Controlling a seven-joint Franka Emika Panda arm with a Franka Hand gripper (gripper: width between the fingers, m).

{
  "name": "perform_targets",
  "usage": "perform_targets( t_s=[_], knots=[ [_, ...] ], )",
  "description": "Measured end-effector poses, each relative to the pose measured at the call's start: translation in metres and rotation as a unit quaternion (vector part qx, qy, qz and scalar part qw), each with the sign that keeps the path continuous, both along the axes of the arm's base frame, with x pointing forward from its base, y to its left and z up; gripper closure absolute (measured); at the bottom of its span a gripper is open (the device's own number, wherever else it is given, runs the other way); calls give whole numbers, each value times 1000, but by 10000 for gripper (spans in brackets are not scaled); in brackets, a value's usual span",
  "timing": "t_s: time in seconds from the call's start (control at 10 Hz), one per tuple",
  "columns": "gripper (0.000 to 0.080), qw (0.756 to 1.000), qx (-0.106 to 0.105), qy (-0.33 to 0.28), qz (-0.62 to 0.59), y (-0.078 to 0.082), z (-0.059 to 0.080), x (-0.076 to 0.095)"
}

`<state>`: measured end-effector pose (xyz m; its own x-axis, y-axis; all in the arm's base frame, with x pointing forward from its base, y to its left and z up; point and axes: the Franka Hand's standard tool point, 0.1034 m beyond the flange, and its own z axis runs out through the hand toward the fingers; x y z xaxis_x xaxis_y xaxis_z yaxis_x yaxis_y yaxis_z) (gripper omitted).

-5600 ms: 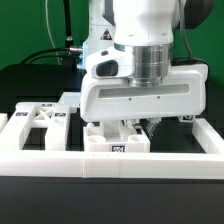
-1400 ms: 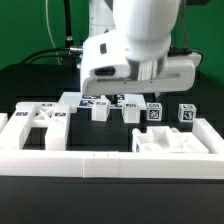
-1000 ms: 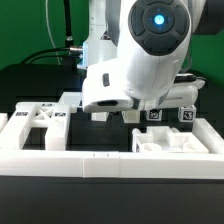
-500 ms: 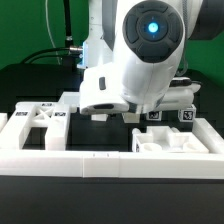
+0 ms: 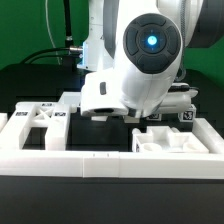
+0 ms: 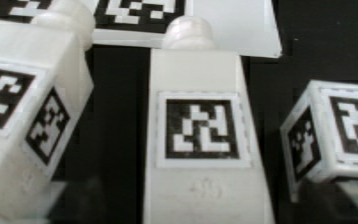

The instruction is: Assemble chair

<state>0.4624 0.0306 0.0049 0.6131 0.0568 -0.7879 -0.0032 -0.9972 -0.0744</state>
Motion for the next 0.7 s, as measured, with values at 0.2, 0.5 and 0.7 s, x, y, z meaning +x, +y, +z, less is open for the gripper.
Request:
perform_targets(
  t_s=[0.2,0.5,0.7],
  knots=[
    [516,1000,5,0,4,0,0,0],
    [514,1000,10,-3,8,0,3,3],
    [514,1000,20,-2,7,4,29,21]
  ],
)
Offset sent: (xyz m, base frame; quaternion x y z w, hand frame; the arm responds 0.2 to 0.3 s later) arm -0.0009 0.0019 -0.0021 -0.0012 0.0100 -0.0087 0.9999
